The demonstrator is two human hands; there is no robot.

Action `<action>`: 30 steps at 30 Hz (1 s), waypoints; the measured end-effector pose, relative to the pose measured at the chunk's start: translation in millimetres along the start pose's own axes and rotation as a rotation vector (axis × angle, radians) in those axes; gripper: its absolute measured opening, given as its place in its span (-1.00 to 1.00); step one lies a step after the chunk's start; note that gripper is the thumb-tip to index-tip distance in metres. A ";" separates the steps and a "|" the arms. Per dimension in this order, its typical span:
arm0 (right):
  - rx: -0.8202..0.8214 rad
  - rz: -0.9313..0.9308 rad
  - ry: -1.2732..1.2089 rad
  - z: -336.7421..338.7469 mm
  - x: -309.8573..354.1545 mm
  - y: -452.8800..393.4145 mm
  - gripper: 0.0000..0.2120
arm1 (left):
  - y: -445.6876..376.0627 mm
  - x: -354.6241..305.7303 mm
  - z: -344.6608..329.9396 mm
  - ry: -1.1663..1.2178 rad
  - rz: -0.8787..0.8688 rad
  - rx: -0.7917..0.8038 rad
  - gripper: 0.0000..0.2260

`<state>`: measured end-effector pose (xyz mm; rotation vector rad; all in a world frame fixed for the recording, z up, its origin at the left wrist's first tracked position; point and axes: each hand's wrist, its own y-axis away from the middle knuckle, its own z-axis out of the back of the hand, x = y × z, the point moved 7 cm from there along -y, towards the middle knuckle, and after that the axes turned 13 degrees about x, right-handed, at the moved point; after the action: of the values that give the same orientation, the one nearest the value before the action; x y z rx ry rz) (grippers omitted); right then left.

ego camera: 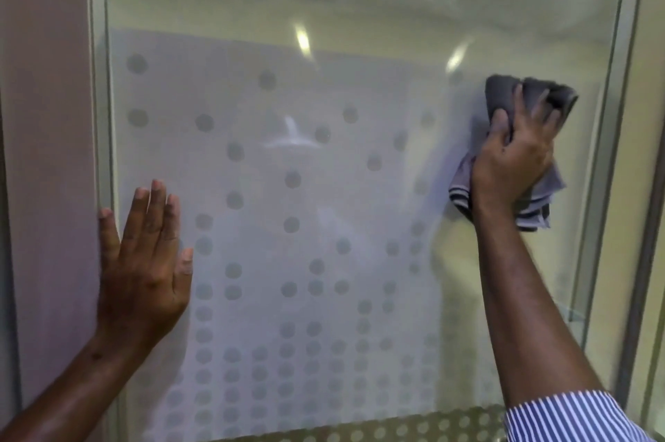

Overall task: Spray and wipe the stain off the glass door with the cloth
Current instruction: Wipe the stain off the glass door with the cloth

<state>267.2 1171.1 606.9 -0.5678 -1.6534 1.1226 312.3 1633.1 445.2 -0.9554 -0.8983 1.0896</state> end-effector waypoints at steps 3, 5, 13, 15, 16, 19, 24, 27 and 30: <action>0.040 0.094 0.047 -16.8 47.1 -19.1 -0.52 | 0.2 -1.0 0.4 -0.002 0.001 0.004 -0.44; 0.065 0.191 0.066 -29.3 83.5 -24.7 -0.53 | -0.2 -1.9 1.0 -0.003 0.001 0.001 -0.44; 0.352 0.770 0.241 -107.7 225.5 86.9 -0.52 | -1.6 -7.1 5.7 -0.042 -0.014 0.001 -0.44; 0.450 0.952 0.287 -121.3 230.3 146.1 -0.55 | -2.5 -6.2 6.5 -0.047 -0.002 0.017 -0.42; 0.494 1.011 0.280 -122.8 225.1 168.6 -0.57 | -2.9 -5.5 6.6 -0.043 0.005 0.025 -0.42; 0.546 1.125 0.224 -112.7 197.0 208.9 -0.61 | -1.9 -4.5 7.6 -0.027 0.011 0.035 -0.41; 0.696 1.343 0.184 -91.5 130.8 251.4 -0.56 | -2.3 -4.6 9.5 -0.027 -0.010 0.038 -0.40; 0.741 1.319 0.176 -83.6 103.2 258.5 -0.52 | -0.9 -2.3 7.7 -0.021 -0.010 0.034 -0.40; 0.784 1.193 0.129 -78.7 97.1 266.8 -0.49 | -1.2 -0.9 6.9 0.006 -0.014 0.037 -0.40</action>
<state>263.0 1401.3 423.1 -1.0813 -0.5198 2.3403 306.1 1633.2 448.5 -0.9196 -0.8761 1.0875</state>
